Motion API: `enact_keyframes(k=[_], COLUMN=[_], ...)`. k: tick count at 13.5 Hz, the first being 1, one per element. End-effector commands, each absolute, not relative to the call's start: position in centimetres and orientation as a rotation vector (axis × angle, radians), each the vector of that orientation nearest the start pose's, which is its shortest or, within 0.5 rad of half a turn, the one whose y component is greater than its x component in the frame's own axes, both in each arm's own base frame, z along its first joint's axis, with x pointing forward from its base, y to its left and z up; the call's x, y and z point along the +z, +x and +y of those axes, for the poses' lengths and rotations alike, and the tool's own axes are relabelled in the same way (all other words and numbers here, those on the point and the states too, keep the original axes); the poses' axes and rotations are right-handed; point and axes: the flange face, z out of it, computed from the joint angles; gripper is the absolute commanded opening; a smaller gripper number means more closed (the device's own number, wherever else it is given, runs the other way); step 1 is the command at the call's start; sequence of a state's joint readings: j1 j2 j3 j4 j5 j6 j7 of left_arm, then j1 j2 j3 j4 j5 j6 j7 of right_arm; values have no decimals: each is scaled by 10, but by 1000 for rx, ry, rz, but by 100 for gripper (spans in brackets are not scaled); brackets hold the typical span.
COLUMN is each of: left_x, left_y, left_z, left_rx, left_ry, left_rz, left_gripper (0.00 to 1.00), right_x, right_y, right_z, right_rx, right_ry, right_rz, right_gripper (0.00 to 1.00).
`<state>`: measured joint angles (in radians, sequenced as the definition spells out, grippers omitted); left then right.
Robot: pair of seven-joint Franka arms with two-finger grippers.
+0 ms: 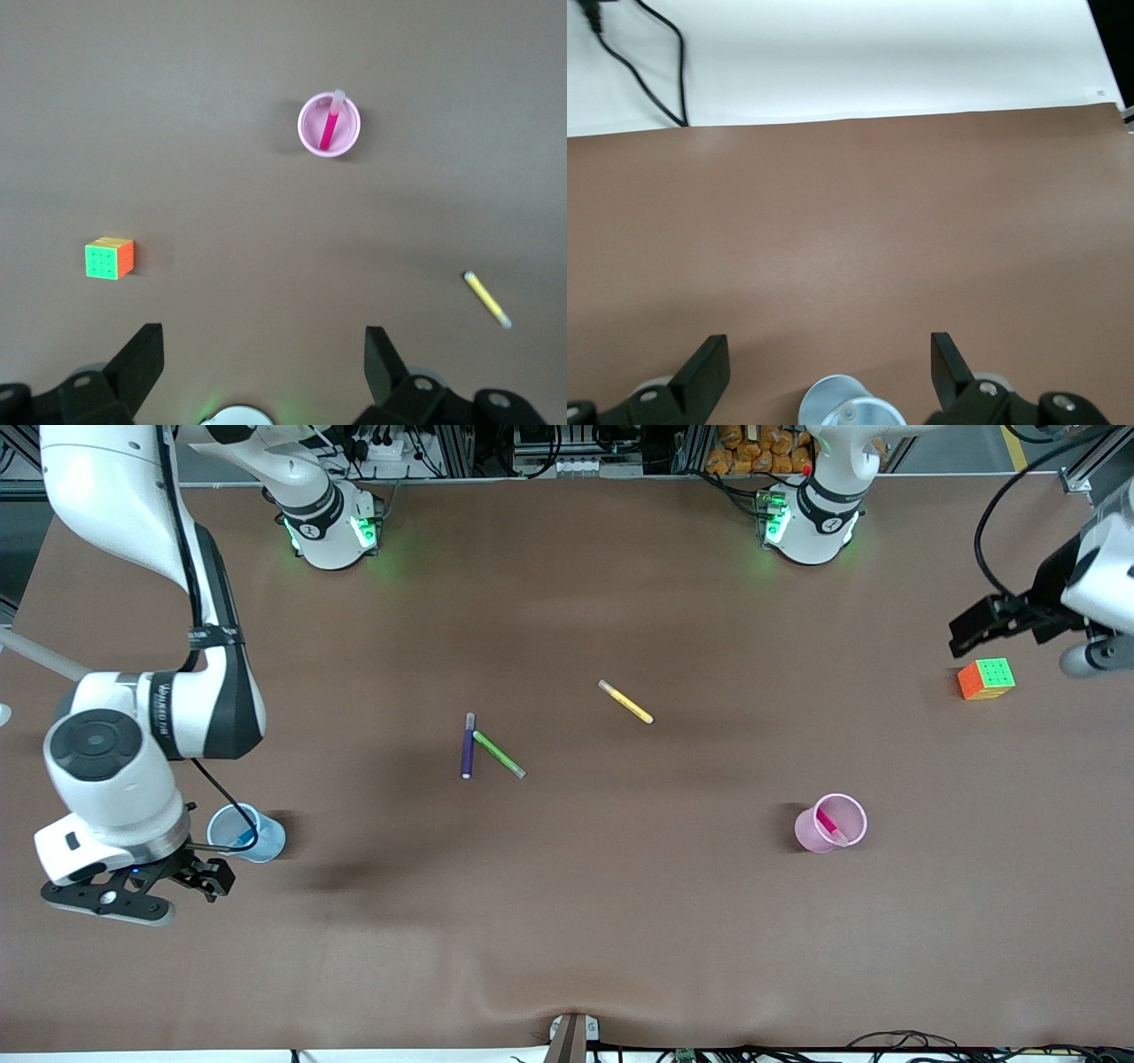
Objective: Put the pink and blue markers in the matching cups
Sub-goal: 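Raise the left gripper away while the right gripper lowers blue into cup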
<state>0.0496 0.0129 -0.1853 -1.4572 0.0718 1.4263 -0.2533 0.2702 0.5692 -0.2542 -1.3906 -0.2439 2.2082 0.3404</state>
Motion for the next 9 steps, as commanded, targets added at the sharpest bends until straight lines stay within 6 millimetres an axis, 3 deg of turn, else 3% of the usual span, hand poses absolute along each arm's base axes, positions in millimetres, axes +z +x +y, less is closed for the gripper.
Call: enact_keyframes(k=[1,6,8,9], left_x=[678,682,677,674], left_y=[516,497,489,486], left_z=[-55,-57,-54,-57], left_rx=[45,38,45,47], left_ry=[-3073,-3102,-3098,-3102], left_rz=[-159,-164,-174,-167], left_gripper=[100,100,100,100], right_x=[440,480,492,497], right_y=[745,741,732,729], right_z=[45,60,79,75], right_rx=[-444,-391,-276,-222], right_ry=[-3327,-3253,-3236,-3233], right_rz=[183,108,84,105], right_gripper=[100,100,100,100])
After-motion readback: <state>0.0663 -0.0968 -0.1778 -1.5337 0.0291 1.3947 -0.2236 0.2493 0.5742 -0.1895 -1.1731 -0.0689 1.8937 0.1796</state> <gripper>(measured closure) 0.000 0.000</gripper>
